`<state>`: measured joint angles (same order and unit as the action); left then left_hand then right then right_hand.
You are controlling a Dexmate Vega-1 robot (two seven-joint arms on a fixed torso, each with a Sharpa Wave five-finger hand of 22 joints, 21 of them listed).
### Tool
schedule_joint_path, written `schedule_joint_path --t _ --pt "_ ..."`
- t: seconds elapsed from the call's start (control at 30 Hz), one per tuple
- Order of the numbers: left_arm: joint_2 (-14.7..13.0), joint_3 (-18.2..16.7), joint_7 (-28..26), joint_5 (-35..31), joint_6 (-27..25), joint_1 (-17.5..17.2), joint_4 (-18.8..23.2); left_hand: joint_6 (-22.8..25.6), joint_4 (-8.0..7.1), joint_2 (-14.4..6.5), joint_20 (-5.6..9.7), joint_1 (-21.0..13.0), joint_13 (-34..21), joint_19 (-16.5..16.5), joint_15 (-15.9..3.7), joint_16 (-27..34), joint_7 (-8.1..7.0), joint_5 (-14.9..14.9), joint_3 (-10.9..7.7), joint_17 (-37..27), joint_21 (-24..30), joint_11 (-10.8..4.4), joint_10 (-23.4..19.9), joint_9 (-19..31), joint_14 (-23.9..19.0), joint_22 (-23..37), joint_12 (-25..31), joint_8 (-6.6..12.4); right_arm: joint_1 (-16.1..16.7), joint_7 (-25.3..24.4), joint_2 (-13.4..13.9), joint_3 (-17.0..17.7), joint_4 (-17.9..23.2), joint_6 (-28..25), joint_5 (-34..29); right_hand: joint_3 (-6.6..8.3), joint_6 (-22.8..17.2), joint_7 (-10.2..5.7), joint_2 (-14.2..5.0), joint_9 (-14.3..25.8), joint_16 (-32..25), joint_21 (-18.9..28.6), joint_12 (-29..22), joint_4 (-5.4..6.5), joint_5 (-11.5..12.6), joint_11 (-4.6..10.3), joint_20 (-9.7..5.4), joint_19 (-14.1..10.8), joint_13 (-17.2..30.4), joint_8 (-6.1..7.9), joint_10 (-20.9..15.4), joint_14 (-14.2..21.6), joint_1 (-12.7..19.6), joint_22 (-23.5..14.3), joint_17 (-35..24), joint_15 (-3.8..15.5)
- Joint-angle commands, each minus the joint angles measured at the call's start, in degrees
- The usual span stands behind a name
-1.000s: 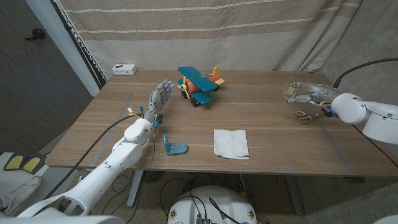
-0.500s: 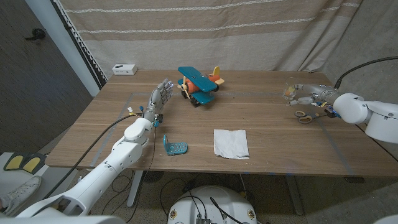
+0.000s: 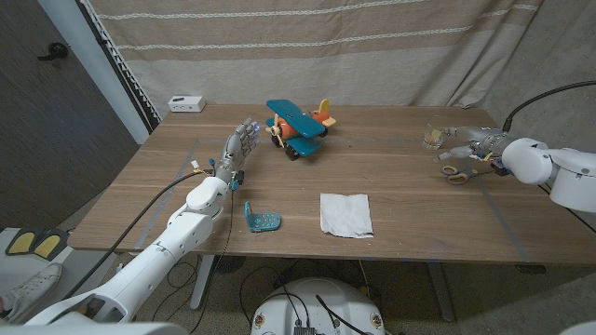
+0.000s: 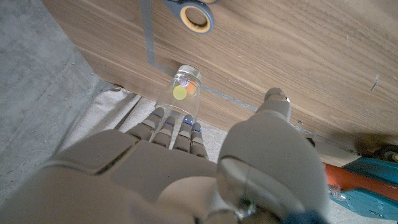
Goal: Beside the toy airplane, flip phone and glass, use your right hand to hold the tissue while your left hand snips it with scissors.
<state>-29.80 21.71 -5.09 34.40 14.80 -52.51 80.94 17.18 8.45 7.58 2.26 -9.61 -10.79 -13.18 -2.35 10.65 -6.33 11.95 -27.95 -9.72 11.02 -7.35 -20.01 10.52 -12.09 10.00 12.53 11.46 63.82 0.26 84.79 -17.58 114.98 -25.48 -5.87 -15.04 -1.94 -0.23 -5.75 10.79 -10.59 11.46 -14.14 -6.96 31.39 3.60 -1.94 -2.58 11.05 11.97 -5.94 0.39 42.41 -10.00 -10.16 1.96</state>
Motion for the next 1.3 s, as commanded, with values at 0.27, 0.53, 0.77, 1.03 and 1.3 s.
schedule_joint_path --t 0.27,0.53,0.77,1.03,1.3 --pt "0.1 0.1 0.0 0.0 0.0 0.1 -0.2 0.4 -0.19 -0.3 3.32 -0.3 -0.3 0.0 -7.97 -0.2 -0.07 0.0 0.07 -0.2 0.2 -0.41 -0.2 0.3 -0.3 0.2 -0.3 -0.05 -0.8 0.9 1.3 -1.9 -0.2 -1.4 -2.3 0.25 -0.4 -0.90 -0.40 0.2 0.0 -0.1 -0.2 -0.54 0.4 0.75 -0.93 -0.8 0.2 0.23 -0.2 0.4 1.9 -0.1 0.0 5.46" --pt "-0.1 0.0 -0.1 0.0 -0.3 -0.1 0.1 0.4 -0.21 -0.3 3.29 -0.2 -0.3 0.0 -7.91 -0.2 0.00 0.0 0.10 -0.2 0.2 -0.01 -0.2 0.3 -0.2 0.2 -0.3 -0.06 -0.2 0.5 1.6 -2.1 -0.7 -2.6 -1.4 0.40 -1.2 -2.57 -0.66 0.2 0.0 -0.1 -0.3 -0.65 0.5 1.65 -1.08 -1.1 0.2 0.55 -0.8 0.6 2.7 -0.1 0.0 6.17" --pt "-0.1 0.0 0.0 0.1 -0.3 -0.1 0.1 0.4 -0.22 -0.4 3.30 -0.2 -0.3 0.0 -7.88 -0.3 -0.25 0.0 0.11 -0.2 0.2 -0.20 -0.2 0.3 0.1 0.2 -0.3 -0.07 0.8 -1.0 3.2 -1.8 -0.2 -2.7 -0.4 0.48 -1.4 -2.82 -0.85 0.3 -0.1 0.0 -0.4 -0.63 0.5 2.18 -1.39 -1.6 0.3 0.56 -1.0 1.0 3.2 -0.1 0.0 6.76" --pt "-0.1 0.1 0.0 0.2 -0.6 -0.3 0.2 0.4 -0.22 -0.4 3.35 -0.2 -0.3 0.0 -7.86 -0.3 -0.21 0.0 0.12 -0.2 0.2 -0.26 -0.4 0.3 0.2 0.2 -0.3 -0.10 4.5 -5.3 4.2 0.9 -1.8 -1.6 6.3 0.43 -1.9 -3.56 -0.98 0.3 -0.3 0.5 -0.6 -0.47 0.3 3.12 -2.46 -3.2 0.3 0.67 -1.7 2.0 3.6 -0.2 0.0 7.47" --pt "-0.2 0.3 0.1 0.0 -0.7 0.0 0.4 0.4 -0.22 -0.4 3.42 -0.2 -0.3 0.0 -7.88 -0.3 -0.33 0.0 0.14 -0.2 0.2 0.20 -0.4 0.3 0.1 0.2 -0.3 -0.10 4.9 -6.0 4.2 1.3 -3.3 -0.7 8.9 0.39 -2.5 -3.88 -1.06 0.4 -0.4 0.5 -0.8 -0.35 0.1 3.47 -2.84 -3.8 0.3 0.79 -2.4 2.6 3.8 -0.2 0.0 8.09"
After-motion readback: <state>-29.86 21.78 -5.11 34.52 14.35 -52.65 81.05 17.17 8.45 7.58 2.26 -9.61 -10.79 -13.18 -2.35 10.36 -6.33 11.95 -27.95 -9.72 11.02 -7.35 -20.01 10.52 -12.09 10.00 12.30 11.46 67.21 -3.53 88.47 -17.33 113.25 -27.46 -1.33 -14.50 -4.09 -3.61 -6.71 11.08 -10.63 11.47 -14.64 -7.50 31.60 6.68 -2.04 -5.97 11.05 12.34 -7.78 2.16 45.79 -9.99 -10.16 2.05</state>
